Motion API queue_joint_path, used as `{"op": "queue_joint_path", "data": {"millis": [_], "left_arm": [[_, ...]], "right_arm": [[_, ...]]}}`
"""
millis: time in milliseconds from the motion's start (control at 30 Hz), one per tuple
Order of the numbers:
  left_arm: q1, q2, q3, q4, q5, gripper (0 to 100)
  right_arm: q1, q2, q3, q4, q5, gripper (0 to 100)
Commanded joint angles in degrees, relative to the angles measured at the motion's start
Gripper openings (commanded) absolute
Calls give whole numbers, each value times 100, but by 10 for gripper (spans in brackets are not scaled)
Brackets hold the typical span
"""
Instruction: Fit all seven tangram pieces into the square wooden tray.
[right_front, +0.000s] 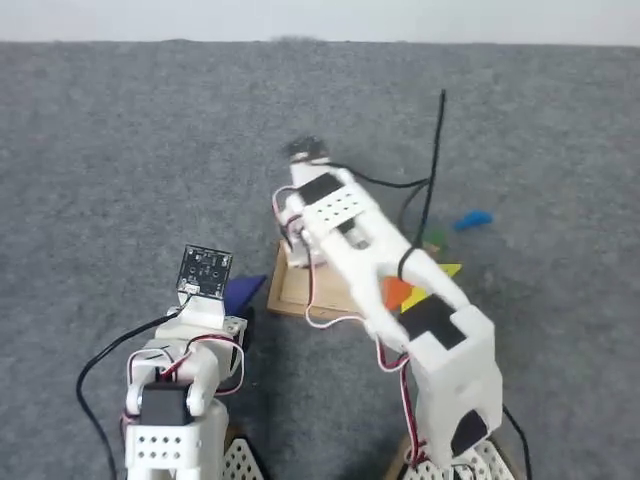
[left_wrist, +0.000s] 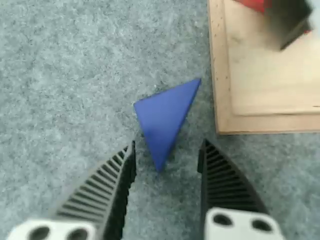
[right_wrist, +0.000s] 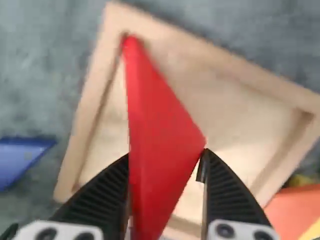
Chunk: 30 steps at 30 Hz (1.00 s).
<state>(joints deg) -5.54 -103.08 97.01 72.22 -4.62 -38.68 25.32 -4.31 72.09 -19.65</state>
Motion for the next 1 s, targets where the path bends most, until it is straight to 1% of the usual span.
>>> {"op": "queue_joint_path", "data": {"millis": [0,333,433,600,733,833,967], "left_arm": [[26,-105,-57,9,62,200],[26,-105,-57,9,62,200],[26,-105,-57,9,62,200],[26,-105,-57,9,62,200],[26,-105,-57,9,62,200],[26,-105,-57,9,62,200],[26,-105,-57,9,62,200]], "right_arm": [[-259,-382,-334,127,167,162],[-189,-831,-334,505,387,162],[-189,-1138,-334,514,818,162],[-198,-1868,-97,541,1231,162],[-145,-2246,264,505,1354,162],[251,-2149,677,22,1521,162],[716,-1727,1160,-804,1556,154]]}}
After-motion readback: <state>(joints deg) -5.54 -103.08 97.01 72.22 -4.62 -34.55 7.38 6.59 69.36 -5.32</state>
